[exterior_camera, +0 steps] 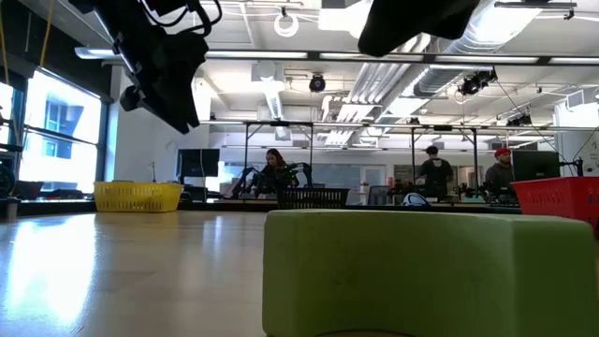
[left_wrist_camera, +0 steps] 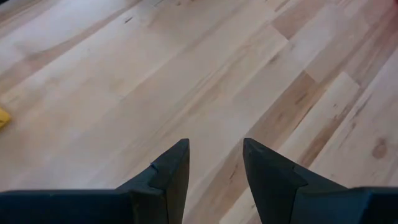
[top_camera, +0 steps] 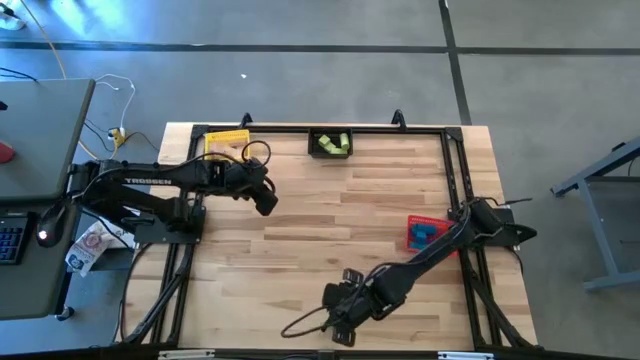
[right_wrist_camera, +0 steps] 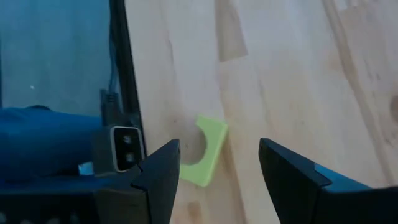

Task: Sort & place blocks by color
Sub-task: Put the green block into the black basket

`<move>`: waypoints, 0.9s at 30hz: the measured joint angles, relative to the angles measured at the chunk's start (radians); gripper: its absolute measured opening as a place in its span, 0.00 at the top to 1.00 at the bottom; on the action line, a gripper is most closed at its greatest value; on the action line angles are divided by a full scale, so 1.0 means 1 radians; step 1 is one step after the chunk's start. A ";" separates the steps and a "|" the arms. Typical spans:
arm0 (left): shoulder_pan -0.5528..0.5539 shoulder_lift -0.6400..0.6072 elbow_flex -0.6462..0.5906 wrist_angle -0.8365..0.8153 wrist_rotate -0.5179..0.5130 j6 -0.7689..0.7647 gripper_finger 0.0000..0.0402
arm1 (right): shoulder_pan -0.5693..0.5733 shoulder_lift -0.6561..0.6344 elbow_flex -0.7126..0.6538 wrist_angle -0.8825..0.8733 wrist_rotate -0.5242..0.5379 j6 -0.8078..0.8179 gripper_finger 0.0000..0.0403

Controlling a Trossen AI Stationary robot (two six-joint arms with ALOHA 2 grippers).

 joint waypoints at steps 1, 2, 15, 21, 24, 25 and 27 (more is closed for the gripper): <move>-0.006 0.000 0.000 0.000 -0.002 -0.006 0.66 | 0.005 0.000 0.000 0.005 0.005 0.009 0.49; -0.012 0.000 0.000 0.000 -0.004 -0.009 0.66 | 0.009 0.000 0.000 0.008 0.013 0.014 0.49; -0.050 0.000 0.000 0.001 -0.014 -0.048 0.66 | 0.029 0.059 0.000 0.018 0.089 0.042 0.49; -0.050 0.000 0.000 0.001 -0.018 -0.049 0.66 | 0.028 0.096 0.000 0.032 0.078 0.051 0.49; -0.050 0.000 0.000 0.001 -0.017 -0.049 0.66 | 0.028 0.120 0.000 0.051 0.073 0.052 0.49; -0.050 0.001 0.000 0.001 -0.018 -0.049 0.66 | 0.028 0.128 0.000 0.056 0.067 0.052 0.49; -0.050 0.001 0.000 0.000 -0.017 -0.049 0.66 | 0.027 0.143 0.000 0.067 0.040 0.053 0.49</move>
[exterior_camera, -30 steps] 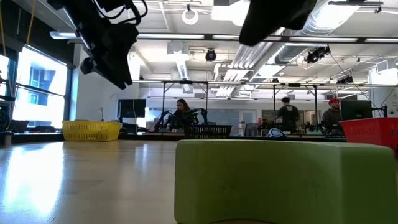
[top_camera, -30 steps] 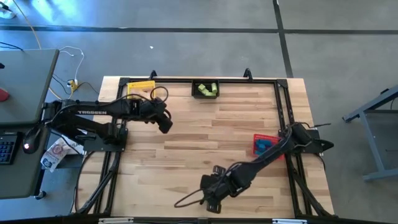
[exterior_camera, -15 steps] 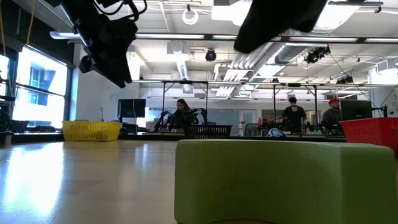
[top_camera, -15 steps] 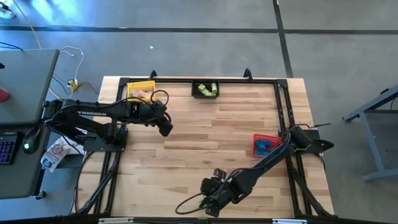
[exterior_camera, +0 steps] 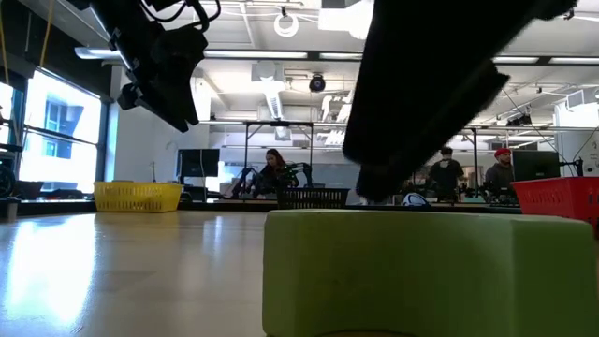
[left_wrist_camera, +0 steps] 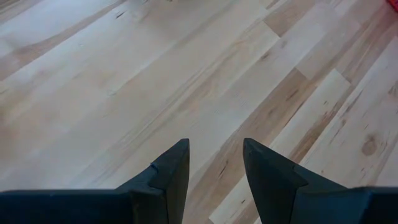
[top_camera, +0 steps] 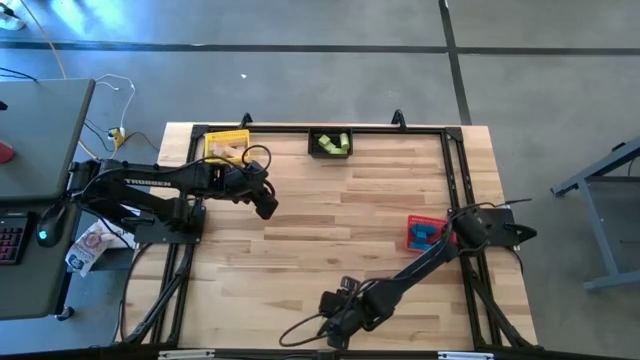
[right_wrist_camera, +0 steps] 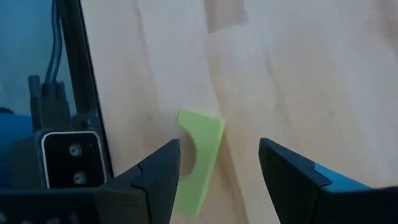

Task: Sort & place blocks by color
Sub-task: Put the green block into the black basket

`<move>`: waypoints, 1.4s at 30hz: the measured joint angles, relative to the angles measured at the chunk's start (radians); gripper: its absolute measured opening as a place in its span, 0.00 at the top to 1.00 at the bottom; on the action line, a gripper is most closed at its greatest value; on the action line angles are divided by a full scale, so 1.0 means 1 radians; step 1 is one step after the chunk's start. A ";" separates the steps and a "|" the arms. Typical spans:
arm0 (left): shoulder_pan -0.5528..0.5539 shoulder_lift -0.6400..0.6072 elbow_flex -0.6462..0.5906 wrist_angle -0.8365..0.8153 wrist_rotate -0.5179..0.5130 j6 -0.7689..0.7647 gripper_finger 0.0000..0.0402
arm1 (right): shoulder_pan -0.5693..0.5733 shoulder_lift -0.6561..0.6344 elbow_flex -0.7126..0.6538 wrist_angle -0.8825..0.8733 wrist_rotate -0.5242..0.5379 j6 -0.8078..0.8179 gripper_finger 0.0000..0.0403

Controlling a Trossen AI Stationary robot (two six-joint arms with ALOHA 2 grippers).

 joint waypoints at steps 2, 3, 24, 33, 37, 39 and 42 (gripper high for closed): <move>0.000 0.000 0.000 0.000 0.000 0.000 0.66 | 0.000 0.012 0.000 0.009 -0.021 0.011 0.49; 0.000 0.000 0.000 0.000 0.000 0.000 0.66 | 0.000 0.018 0.000 0.011 -0.026 0.013 0.49; 0.000 0.000 0.000 -0.002 0.000 0.000 0.66 | -0.035 0.058 0.002 0.027 -0.104 -0.094 0.96; -0.001 0.000 0.000 -0.001 0.001 0.043 0.66 | -0.101 0.019 0.002 -0.046 -0.101 -0.203 0.93; -0.001 0.000 0.000 0.001 0.001 0.066 0.66 | -0.142 -0.015 0.001 -0.052 -0.093 -0.281 0.96; -0.001 0.000 0.000 0.002 0.001 0.083 0.66 | -0.167 -0.033 0.001 -0.056 -0.089 -0.310 0.95; -0.002 0.000 0.000 0.003 -0.009 0.114 0.66 | -0.209 -0.058 0.001 -0.086 -0.073 -0.358 0.93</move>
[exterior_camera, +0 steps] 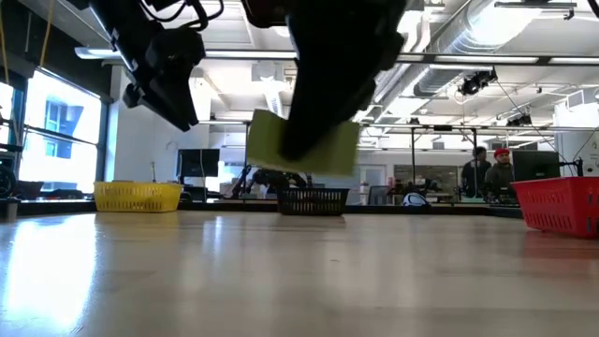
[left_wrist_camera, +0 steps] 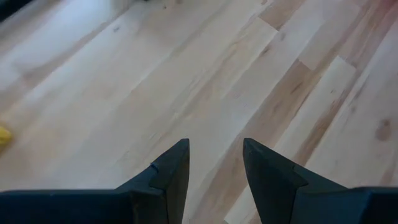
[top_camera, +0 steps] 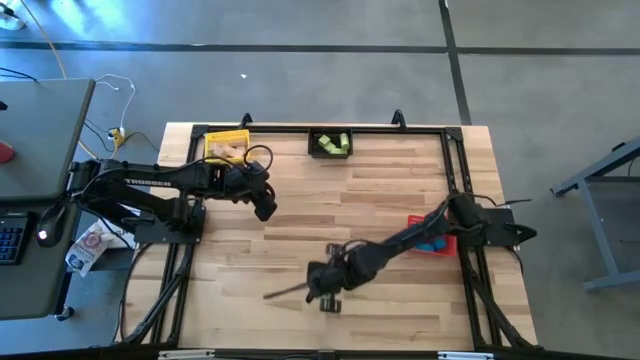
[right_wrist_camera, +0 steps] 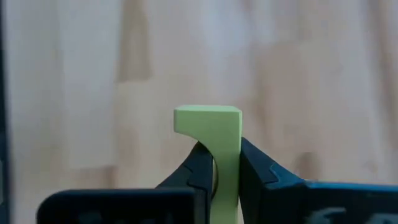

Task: Sort & place blocks by color
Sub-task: Put the green block into the black basket

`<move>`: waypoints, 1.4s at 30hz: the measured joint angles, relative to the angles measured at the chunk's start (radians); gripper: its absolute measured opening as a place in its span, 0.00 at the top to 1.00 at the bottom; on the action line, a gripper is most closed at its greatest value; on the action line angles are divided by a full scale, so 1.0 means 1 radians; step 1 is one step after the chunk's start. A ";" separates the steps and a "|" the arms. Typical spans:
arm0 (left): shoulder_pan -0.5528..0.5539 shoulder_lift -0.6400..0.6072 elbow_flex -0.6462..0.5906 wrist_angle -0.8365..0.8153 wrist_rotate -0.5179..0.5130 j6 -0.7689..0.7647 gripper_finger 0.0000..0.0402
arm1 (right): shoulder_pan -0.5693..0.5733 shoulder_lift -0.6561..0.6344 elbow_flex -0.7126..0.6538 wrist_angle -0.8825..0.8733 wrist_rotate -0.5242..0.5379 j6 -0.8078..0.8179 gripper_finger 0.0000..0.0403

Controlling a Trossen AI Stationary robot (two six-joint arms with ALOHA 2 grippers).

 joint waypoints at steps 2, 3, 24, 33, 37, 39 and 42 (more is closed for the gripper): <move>-0.007 0.000 0.000 0.000 -0.029 0.019 0.66 | -0.028 -0.024 0.000 -0.027 0.032 -0.031 0.94; -0.012 0.000 0.000 0.001 -0.049 0.031 0.66 | -0.044 -0.037 0.000 -0.043 0.050 -0.048 0.95; -0.191 -0.001 0.000 0.032 -0.156 0.079 0.66 | -0.553 -0.265 0.000 -0.091 0.124 -0.356 0.95; -0.216 -0.075 -0.076 0.197 -0.044 0.131 0.66 | -0.782 -0.263 0.000 -0.013 0.045 -0.387 0.95; -0.216 -0.166 -0.153 0.247 -0.043 0.114 0.66 | -0.850 -0.242 0.000 0.051 -0.023 -0.412 0.95; -0.216 -0.220 -0.196 0.262 -0.042 0.099 0.66 | -0.876 -0.227 -0.001 0.068 -0.043 -0.427 0.95; -0.225 -0.307 -0.256 0.272 -0.044 0.067 0.66 | -0.903 -0.198 -0.001 0.113 -0.051 -0.448 0.95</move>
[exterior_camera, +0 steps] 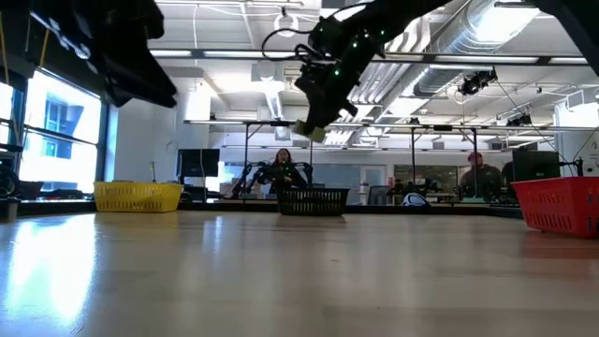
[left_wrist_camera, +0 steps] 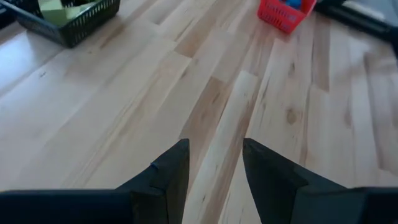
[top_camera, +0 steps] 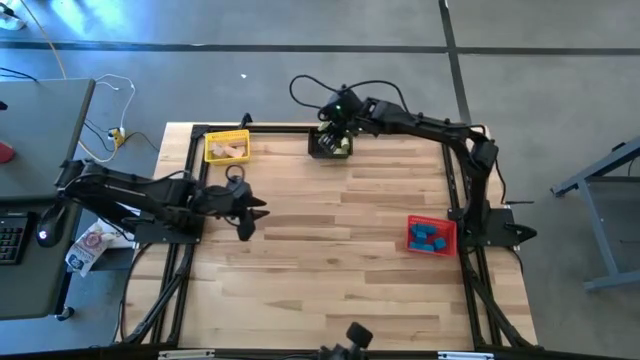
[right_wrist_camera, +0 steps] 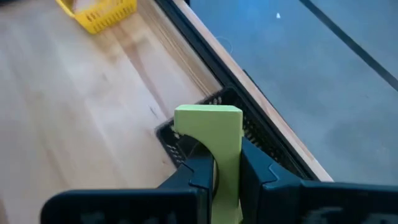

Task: Sort & place blocks by color
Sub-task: Put the green block into the black basket

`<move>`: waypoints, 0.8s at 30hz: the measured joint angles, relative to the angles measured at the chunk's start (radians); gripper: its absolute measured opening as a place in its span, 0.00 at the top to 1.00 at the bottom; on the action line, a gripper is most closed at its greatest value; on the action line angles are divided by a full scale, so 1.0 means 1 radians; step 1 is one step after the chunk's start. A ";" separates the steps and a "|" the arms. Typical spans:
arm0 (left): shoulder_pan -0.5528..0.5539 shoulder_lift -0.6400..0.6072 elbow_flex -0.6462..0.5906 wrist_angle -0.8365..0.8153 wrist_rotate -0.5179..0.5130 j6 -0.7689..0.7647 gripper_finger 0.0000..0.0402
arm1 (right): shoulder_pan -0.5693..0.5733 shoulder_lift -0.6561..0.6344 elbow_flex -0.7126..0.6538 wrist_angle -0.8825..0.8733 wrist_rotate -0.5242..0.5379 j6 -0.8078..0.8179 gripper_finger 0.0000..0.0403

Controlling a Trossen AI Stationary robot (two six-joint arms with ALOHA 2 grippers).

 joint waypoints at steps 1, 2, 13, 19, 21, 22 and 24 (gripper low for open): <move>-0.003 -0.024 -0.018 0.003 -0.005 -0.005 0.66 | -0.005 0.012 0.000 0.009 -0.001 -0.007 0.95; -0.007 -0.052 -0.036 0.015 -0.008 -0.006 0.66 | -0.009 0.023 0.000 0.023 -0.004 -0.014 0.95; -0.034 -0.322 -0.205 0.053 -0.022 0.018 0.66 | -0.034 0.160 0.000 0.076 -0.022 -0.125 0.95; -0.060 -0.452 -0.300 0.134 -0.022 0.059 0.66 | -0.059 0.212 0.000 0.079 -0.015 -0.130 0.95; -0.070 -0.492 -0.331 0.164 -0.022 0.071 0.66 | -0.066 0.226 0.000 0.078 -0.015 -0.130 0.95; -0.075 -0.510 -0.347 0.178 -0.022 0.076 0.66 | -0.070 0.231 0.000 0.078 -0.015 -0.130 0.95; -0.085 -0.548 -0.379 0.201 -0.022 0.092 0.66 | -0.079 0.239 0.000 0.078 -0.015 -0.130 0.95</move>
